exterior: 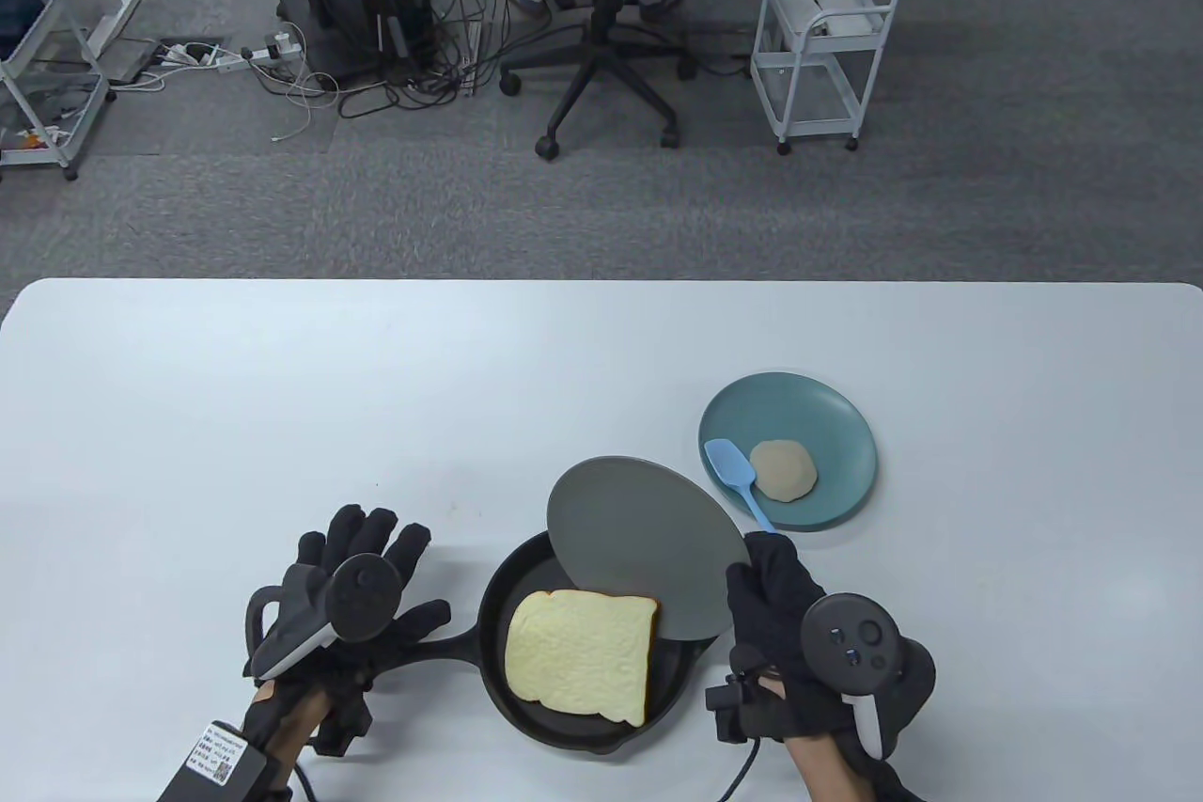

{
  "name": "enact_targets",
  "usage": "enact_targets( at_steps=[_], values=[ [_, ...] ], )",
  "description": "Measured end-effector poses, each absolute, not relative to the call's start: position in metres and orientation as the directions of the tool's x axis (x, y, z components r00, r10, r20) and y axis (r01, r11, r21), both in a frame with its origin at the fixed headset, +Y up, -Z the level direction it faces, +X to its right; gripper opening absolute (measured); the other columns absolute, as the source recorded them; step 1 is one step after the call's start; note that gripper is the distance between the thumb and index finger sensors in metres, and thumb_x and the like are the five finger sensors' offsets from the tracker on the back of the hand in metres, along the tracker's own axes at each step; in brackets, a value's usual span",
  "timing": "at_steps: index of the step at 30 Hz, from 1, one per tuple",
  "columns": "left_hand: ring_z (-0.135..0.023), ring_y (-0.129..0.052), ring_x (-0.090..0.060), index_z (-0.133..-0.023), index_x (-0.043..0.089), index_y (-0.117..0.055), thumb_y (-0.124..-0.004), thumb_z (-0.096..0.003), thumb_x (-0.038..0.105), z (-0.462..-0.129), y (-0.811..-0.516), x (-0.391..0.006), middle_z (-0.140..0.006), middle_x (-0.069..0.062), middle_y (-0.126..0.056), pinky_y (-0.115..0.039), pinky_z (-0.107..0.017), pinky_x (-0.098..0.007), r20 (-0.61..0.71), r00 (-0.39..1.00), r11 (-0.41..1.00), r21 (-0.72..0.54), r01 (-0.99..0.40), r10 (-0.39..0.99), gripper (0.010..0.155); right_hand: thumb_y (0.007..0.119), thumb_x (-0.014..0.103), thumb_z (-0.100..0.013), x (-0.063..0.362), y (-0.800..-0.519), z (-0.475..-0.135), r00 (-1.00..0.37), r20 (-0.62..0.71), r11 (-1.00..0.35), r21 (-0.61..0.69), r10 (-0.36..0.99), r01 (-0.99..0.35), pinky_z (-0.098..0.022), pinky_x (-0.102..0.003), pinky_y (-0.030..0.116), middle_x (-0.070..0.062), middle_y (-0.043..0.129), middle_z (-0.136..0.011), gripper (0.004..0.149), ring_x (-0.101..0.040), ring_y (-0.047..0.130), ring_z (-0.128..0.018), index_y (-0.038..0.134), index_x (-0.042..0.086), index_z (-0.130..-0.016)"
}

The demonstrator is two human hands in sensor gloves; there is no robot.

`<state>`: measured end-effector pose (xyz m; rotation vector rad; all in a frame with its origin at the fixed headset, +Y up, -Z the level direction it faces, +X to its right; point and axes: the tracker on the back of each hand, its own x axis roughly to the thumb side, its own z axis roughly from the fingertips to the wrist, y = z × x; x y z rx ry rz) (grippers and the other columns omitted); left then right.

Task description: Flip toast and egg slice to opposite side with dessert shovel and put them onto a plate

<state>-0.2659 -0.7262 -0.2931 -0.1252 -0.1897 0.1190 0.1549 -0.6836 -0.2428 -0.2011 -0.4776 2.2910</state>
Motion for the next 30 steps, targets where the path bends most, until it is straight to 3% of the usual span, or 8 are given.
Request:
enact_targets(
  at_steps=[12,22,30],
  values=[
    [-0.114,-0.024,-0.046,-0.111,0.033,-0.043,-0.054,-0.0283,0.075,-0.291,-0.725,-0.265,-0.123,-0.01,-0.035,-0.024,-0.078,-0.067,0.178,0.976,0.986,-0.135,-0.101,0.124,0.093,0.088,0.03,-0.045,0.184,-0.678,-0.24,-0.605,-0.056,-0.55,-0.488,0.794,-0.677,-0.03,-0.035,0.099,-0.009,0.105,-0.073,0.041,-0.029,0.114,-0.048,0.078,0.018,-0.083],
    [-0.114,-0.024,-0.046,-0.11,0.033,-0.043,-0.055,-0.0281,0.075,-0.292,-0.725,-0.264,-0.123,-0.01,-0.035,-0.024,-0.078,-0.067,0.183,0.976,0.985,-0.145,-0.092,0.118,0.093,0.087,0.031,-0.046,0.219,-0.695,-0.249,-0.288,-0.175,-0.337,-0.466,0.941,-0.818,-0.025,-0.031,0.099,-0.01,0.105,-0.069,0.042,-0.027,0.115,-0.041,0.078,0.015,-0.084],
    [-0.114,-0.023,-0.046,-0.111,0.033,-0.043,-0.055,-0.0282,0.075,-0.291,-0.723,-0.266,-0.123,-0.01,-0.034,-0.024,-0.079,-0.067,0.176,0.976,0.985,-0.138,-0.102,0.126,0.093,0.085,0.031,-0.046,0.199,-0.696,-0.274,-0.112,-0.238,-0.198,-0.381,0.965,-0.903,-0.026,-0.03,0.099,-0.01,0.104,-0.07,0.049,-0.026,0.114,-0.042,0.074,0.011,-0.089]
  ],
)
